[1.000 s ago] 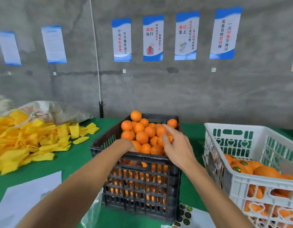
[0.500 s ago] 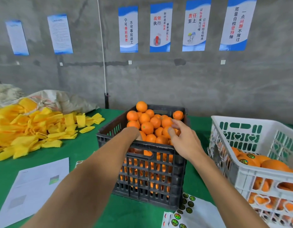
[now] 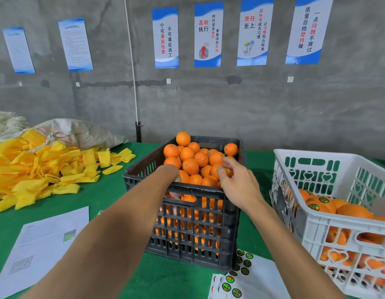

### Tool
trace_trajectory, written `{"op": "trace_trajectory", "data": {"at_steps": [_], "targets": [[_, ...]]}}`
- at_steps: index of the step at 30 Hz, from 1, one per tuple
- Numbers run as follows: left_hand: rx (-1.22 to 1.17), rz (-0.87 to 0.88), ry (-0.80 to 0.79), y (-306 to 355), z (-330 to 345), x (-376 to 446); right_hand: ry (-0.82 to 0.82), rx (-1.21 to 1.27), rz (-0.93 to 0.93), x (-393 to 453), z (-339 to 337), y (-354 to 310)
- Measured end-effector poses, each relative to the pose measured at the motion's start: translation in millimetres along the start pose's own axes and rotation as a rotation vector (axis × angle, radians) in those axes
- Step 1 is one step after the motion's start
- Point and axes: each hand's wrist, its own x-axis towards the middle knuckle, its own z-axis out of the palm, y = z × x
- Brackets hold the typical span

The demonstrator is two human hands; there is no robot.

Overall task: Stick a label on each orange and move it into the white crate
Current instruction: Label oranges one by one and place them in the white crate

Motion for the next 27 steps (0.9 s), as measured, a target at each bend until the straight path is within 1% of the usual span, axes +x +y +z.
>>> {"op": "trace_trajectory", "data": {"at_steps": [1,3,4,5,6,8,9,10,11,12,14,15,17,19,21,23,25,27], "targets": [[0.135,0.046,-0.048,-1.3,-0.9,0.3,0.002,-0.004,-0.001,-0.1,0.3,-0.2],[0.468,-0.020,-0.235,-3.4,-7.8,-11.3,0.004,-0.009,-0.004,-0.7,0.3,-0.4],[0.611,-0.115,-0.296,-0.4,-12.4,-19.2,0.005,-0.010,-0.002,-0.9,0.0,-0.6],[0.685,-0.144,-0.317,1.8,-14.5,-27.1,0.004,-0.011,-0.001,-1.1,-0.3,-0.8],[0.709,-0.176,-0.333,5.8,-16.2,-34.3,0.001,-0.012,0.001,-1.3,0.1,-0.5],[0.765,-0.143,-0.373,12.1,-16.6,-43.5,0.000,-0.009,0.003,-1.1,0.9,0.6],[0.757,-0.125,-0.401,14.6,-16.2,-50.0,0.001,-0.002,0.003,-1.1,1.2,1.0],[0.724,-0.066,-0.403,16.6,-15.4,-55.4,0.006,0.011,0.002,-0.8,1.1,1.0],[0.652,0.030,-0.362,18.0,-15.0,-59.1,0.012,0.032,0.000,-0.7,0.6,0.9],[0.561,0.148,-0.268,19.9,-15.8,-63.6,0.019,0.062,-0.003,-0.8,-0.6,0.6],[0.356,0.465,-0.032,28.2,-18.9,-83.2,0.018,0.124,-0.033,-2.6,-3.5,-0.1],[0.246,0.618,0.051,34.3,-18.4,-96.1,0.013,0.147,-0.065,-4.6,-5.0,-0.6],[0.083,0.861,0.138,45.2,-10.7,-124.4,0.017,0.194,-0.127,-11.4,-10.2,-1.2],[0.035,1.036,0.230,53.2,10.3,-153.0,0.082,0.290,-0.149,-23.5,-18.0,0.4],[-0.046,1.134,0.310,54.1,38.7,-177.8,0.226,0.315,-0.172,-40.8,-26.6,7.5],[-0.120,1.152,0.314,49.0,64.5,-195.1,0.346,0.285,-0.200,-62.2,-34.3,18.3],[-0.063,1.213,0.336,39.4,84.6,-205.6,0.408,0.307,-0.203,-84.8,-38.2,31.3],[-0.011,1.294,0.345,26.5,103.8,-214.4,0.426,0.326,-0.184,-106.9,-39.5,46.8]]}}
